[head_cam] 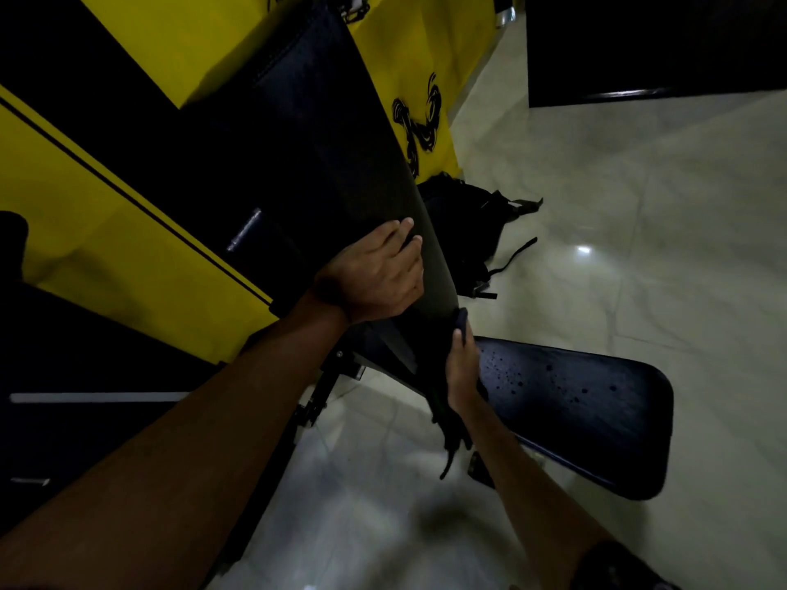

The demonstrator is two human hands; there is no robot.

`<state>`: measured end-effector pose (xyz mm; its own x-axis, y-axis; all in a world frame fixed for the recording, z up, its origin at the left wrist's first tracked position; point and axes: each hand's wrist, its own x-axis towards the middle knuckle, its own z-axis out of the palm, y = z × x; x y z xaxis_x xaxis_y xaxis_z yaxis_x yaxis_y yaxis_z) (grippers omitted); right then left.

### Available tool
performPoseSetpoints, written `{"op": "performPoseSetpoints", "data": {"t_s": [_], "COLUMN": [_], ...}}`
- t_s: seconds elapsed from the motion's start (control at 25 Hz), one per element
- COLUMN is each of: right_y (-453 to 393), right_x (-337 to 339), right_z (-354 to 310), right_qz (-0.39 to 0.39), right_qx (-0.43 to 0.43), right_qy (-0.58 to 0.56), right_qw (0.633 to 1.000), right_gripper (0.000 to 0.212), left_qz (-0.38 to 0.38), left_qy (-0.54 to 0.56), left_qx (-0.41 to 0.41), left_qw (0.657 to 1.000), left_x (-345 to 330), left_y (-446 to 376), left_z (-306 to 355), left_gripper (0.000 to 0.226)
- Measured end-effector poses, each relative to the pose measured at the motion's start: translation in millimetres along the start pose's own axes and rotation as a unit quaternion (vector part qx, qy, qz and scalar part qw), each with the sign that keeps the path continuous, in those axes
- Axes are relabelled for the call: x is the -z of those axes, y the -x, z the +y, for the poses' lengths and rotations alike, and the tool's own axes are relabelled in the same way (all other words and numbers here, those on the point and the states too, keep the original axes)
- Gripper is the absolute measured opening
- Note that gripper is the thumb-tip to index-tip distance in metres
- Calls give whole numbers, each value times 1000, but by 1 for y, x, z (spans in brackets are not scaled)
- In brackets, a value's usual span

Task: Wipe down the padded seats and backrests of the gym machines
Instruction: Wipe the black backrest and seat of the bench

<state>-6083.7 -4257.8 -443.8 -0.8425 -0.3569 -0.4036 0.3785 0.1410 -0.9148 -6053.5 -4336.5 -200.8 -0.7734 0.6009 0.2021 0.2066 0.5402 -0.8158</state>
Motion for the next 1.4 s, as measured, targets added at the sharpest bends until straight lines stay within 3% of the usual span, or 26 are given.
{"op": "performPoseSetpoints", "data": {"t_s": [0.16,0.28,0.44,0.6,0.72,0.92,1.08,1.28,1.4], "right_y": [10,53,27,35,59,16,50,36,39], "right_x": [-2,-3,2,-1,-1,5,1,9,10], "right_z": [-39,-19,-15,-56,-34,-58,-66,-68,-101], "right_qz": [36,26,6,57,37,45,29,-6,-7], "right_qx": [85,161,67,146,215,106,202,131,181], "right_qy": [17,18,-9,9,4,37,39,15,20], "right_qw": [996,986,998,988,976,993,978,991,983], "right_gripper": [46,48,44,45,53,45,52,54,48], "left_qz": [9,0,-19,-19,-31,-41,-60,-67,-23], "left_qy": [9,1,7,2,3,4,7,139,150], "left_qx": [-4,-3,-8,-10,-9,-9,-20,70,115], "left_qw": [1000,1000,1000,1000,999,999,998,986,982], "left_x": [-3,-2,2,0,-2,2,6,29,44], "left_y": [1,0,-2,1,1,-1,-1,-14,-13], "left_z": [0,1,2,0,0,1,-4,1,-10], "left_gripper": [24,23,24,25,22,20,27,33,29]}}
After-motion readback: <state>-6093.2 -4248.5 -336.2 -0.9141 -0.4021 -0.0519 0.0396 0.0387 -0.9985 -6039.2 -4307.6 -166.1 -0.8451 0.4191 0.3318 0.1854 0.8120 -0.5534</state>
